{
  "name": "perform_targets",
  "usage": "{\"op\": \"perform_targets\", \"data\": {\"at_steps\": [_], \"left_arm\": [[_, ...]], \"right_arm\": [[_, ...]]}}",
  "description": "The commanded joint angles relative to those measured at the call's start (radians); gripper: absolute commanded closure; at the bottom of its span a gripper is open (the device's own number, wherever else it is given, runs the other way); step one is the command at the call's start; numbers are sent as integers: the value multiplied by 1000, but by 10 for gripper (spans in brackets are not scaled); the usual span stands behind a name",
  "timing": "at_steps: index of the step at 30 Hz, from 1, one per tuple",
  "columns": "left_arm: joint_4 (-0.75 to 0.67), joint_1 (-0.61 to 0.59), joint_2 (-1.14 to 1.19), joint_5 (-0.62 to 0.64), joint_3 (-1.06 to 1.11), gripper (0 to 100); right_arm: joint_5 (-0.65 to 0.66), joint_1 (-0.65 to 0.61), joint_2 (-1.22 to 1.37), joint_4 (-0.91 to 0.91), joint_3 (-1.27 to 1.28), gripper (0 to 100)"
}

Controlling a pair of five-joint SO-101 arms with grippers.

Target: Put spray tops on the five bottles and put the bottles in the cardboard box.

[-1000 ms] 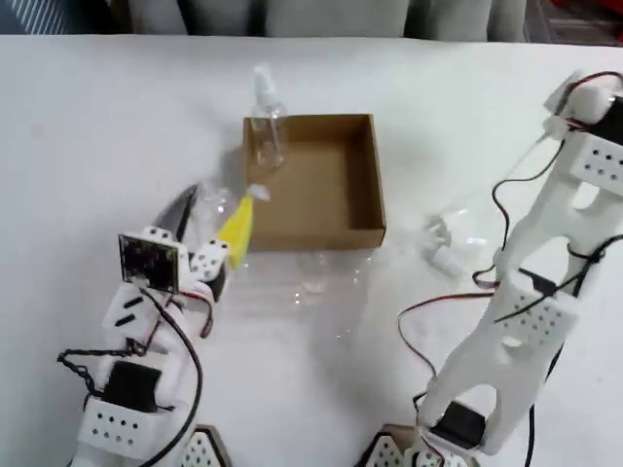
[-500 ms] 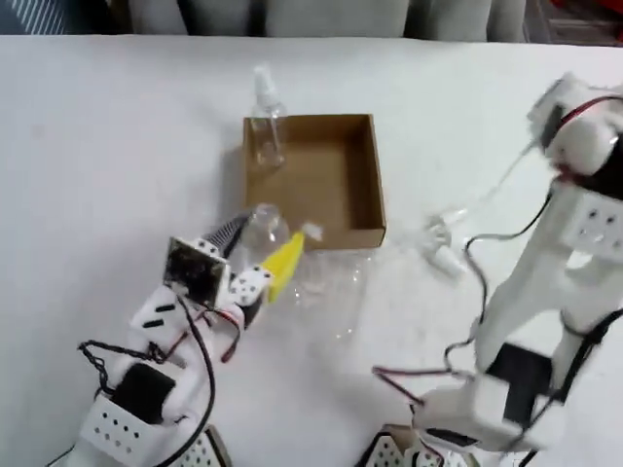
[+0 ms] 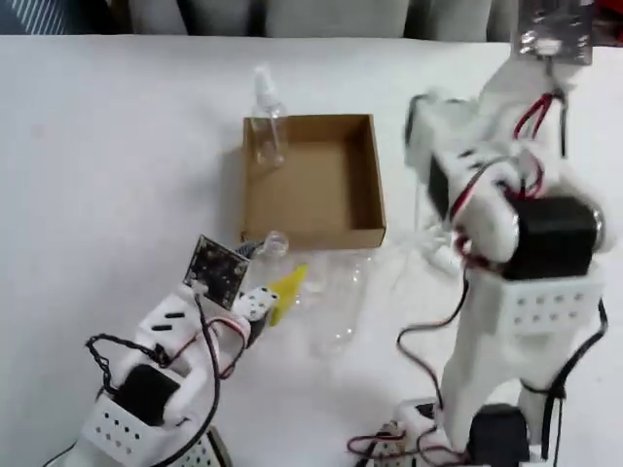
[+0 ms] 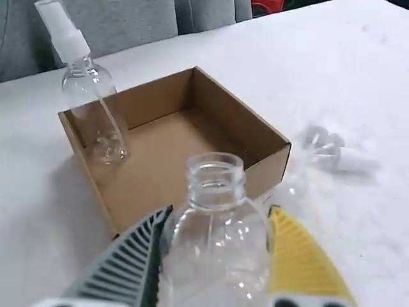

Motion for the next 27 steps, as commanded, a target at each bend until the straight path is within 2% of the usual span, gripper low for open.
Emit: {"op": "perform_targets", "data": {"at_steps": [1, 8, 16, 22, 27], "left_arm": [[21, 8, -16, -2, -60, 979], [54, 10, -16, -91, -60, 979], [55, 10, -16, -94, -58, 979], [55, 10, -16, -98, -54, 979], [48, 4, -16, -100, -32, 979]], "right_arm": [[14, -44, -90, -56, 71, 981], [14, -45, -265, -288, 425, 981], [14, -45, -483, -788, 905, 982], [14, -47, -565, -1181, 1169, 982], [14, -77, -595, -1323, 1283, 981]]}}
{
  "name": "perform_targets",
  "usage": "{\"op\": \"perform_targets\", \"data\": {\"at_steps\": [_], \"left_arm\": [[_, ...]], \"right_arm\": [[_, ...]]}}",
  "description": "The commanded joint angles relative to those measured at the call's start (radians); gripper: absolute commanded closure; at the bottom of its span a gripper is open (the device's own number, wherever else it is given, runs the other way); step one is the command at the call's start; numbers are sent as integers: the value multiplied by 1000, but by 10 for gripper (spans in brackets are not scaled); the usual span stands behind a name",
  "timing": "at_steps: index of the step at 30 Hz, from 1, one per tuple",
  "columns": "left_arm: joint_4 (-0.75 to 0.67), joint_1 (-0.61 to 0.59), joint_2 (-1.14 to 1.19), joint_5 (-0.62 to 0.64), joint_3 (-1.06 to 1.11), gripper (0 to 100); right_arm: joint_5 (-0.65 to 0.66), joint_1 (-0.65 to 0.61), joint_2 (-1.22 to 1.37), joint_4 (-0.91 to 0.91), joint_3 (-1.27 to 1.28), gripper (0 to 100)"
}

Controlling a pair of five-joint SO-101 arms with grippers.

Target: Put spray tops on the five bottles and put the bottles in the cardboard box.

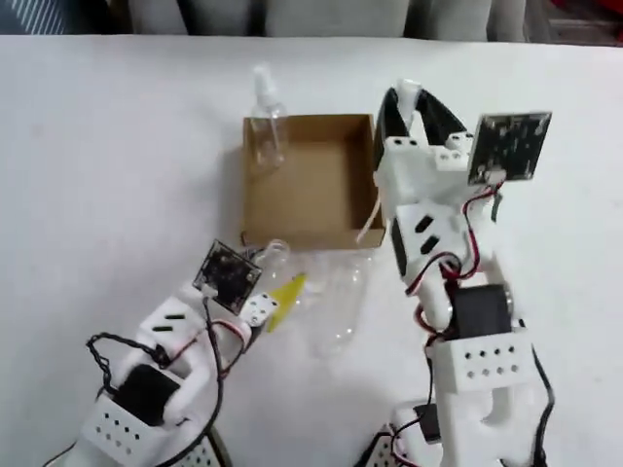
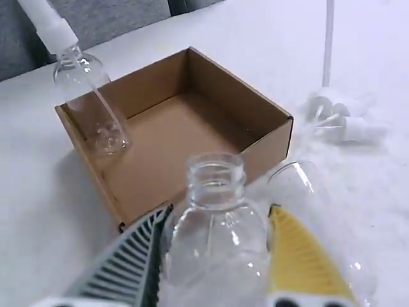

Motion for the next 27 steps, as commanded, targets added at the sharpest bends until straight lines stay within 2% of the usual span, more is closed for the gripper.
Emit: {"op": "perform_targets", "data": {"at_steps": [1, 11, 15, 23, 27], "left_arm": [[-6, 4, -16, -11, -32, 979], [-8, 4, -16, -11, -23, 979], [-8, 5, -16, -11, -20, 979], [-8, 10, -16, -12, -20, 979], [-8, 10, -16, -12, -20, 979]], "right_arm": [[11, -45, -41, -81, 35, 981], [11, -269, -199, -117, 100, 981], [15, -294, -213, -179, 98, 981], [11, -295, -214, -180, 91, 982], [11, -341, -203, -174, 29, 982]]}}
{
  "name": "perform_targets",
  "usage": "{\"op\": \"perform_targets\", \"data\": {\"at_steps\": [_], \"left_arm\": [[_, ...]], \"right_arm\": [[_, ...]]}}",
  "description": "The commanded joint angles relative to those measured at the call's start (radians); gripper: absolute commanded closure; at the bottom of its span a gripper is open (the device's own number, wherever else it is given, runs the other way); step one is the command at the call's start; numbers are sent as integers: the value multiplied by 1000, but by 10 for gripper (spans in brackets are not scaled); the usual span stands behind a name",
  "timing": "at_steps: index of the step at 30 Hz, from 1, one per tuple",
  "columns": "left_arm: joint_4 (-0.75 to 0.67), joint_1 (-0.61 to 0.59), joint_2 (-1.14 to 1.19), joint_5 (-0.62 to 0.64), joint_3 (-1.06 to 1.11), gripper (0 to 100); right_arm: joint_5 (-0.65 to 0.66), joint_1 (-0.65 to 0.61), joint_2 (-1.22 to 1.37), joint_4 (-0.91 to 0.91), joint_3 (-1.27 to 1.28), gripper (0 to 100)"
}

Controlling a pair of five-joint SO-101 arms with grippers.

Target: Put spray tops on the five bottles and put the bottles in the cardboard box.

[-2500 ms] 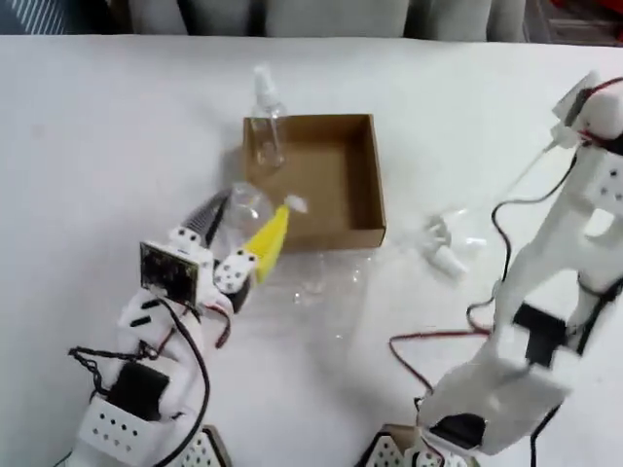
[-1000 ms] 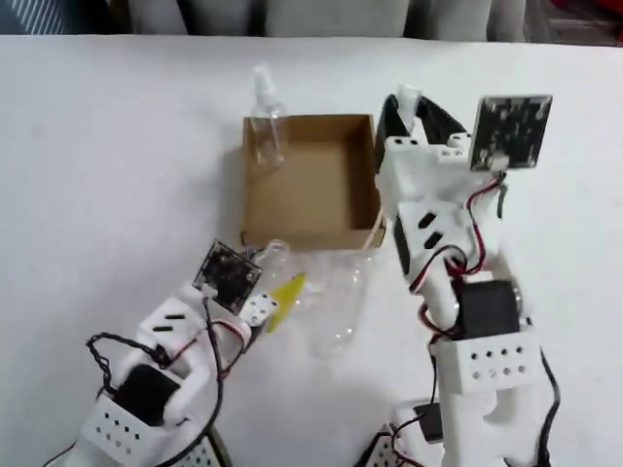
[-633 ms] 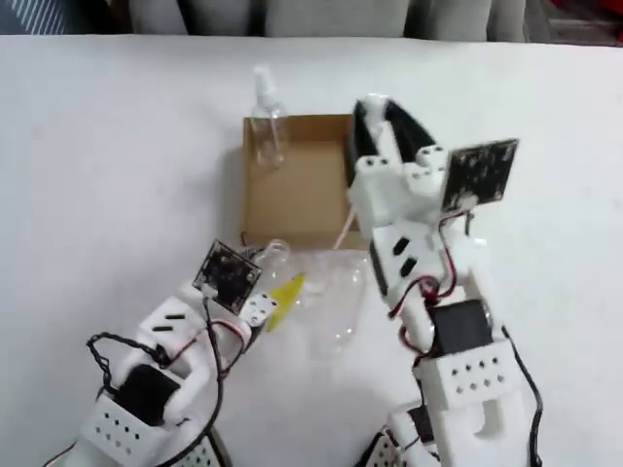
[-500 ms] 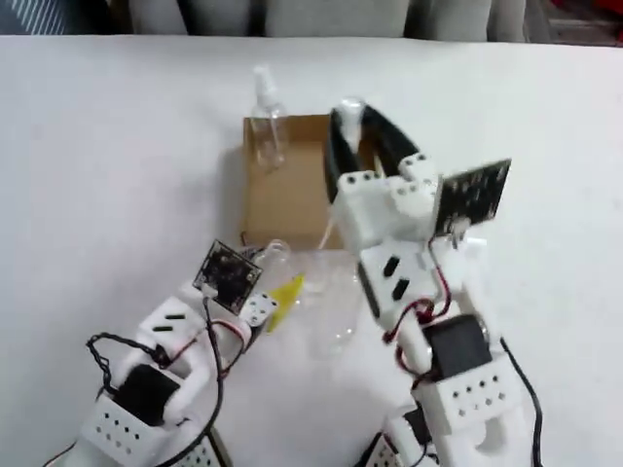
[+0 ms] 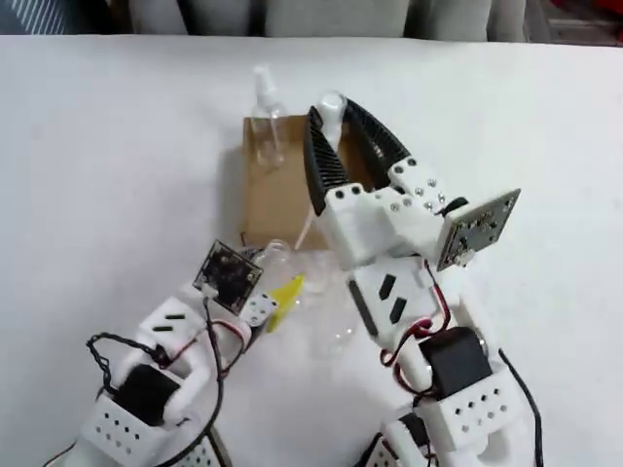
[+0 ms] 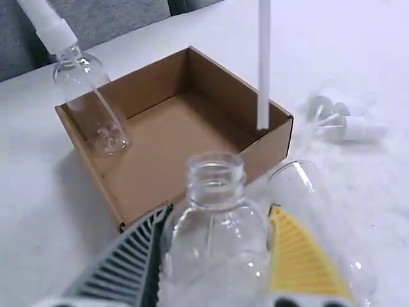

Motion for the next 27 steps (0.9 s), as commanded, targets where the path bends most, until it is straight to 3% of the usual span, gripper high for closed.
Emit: {"op": "perform_targets", "data": {"at_steps": [1, 8, 27], "left_arm": [[-8, 10, -16, -11, -20, 979], [-23, 5, -16, -11, -18, 979], [-29, 2, -16, -11, -18, 979]], "right_arm": [[5, -44, -2, -18, -84, 982], [5, -68, -2, 45, -78, 982], [5, -61, 117, -68, -48, 981]]}}
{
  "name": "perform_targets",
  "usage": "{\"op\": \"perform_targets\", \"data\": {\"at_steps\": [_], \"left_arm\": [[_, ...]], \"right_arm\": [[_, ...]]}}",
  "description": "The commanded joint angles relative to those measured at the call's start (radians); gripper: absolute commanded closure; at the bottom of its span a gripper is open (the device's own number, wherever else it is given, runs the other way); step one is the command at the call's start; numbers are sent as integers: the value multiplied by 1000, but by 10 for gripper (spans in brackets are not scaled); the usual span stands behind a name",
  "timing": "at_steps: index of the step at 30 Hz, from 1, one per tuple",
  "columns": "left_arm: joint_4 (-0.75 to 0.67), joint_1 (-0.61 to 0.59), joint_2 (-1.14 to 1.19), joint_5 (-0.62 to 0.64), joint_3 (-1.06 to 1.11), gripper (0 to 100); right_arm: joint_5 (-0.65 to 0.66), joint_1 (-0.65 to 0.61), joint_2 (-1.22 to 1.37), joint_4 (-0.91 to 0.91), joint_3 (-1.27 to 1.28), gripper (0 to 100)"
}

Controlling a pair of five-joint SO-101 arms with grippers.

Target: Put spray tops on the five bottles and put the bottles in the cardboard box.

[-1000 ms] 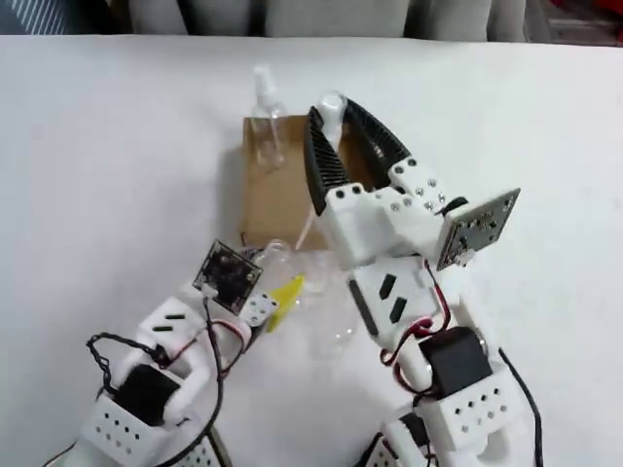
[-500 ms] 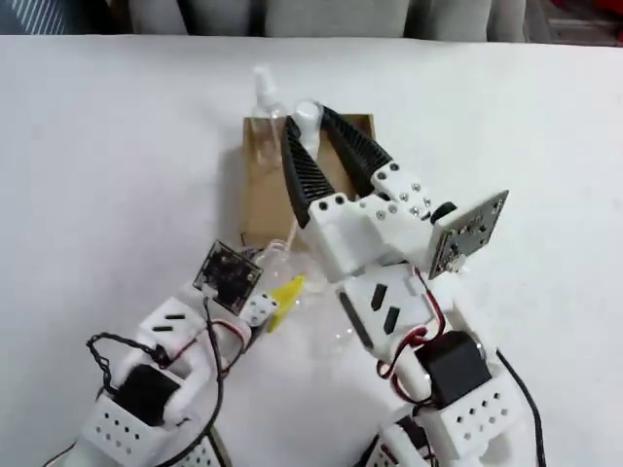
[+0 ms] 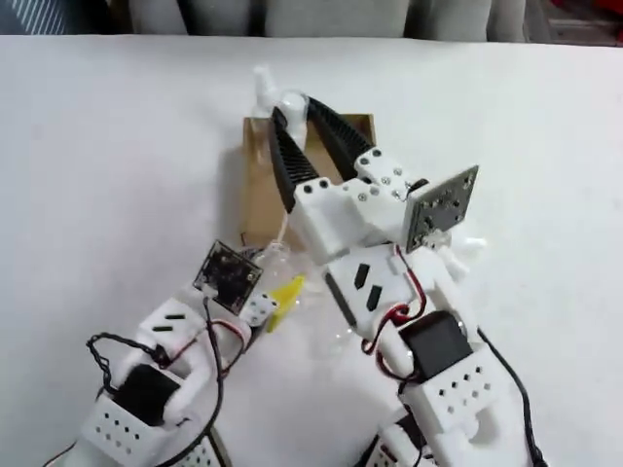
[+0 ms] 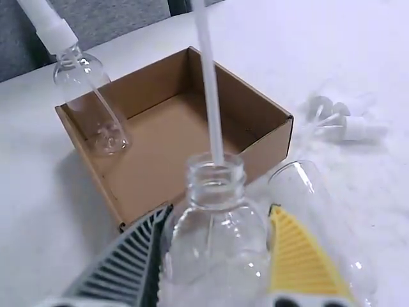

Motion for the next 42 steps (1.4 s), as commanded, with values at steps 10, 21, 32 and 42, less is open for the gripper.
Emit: {"op": "perform_targets", "data": {"at_steps": [10, 21, 32, 42], "left_arm": [[-29, 2, -16, -11, -18, 979], [-29, 2, -16, -11, -18, 979], [-29, 2, -16, -11, -18, 979], [-29, 4, -16, -11, -18, 979]], "right_arm": [[5, 1, 10, -25, 14, 981], [5, 1, 10, -25, 35, 981], [5, 59, 12, -124, 40, 981], [3, 50, 5, -127, 112, 981]]}}
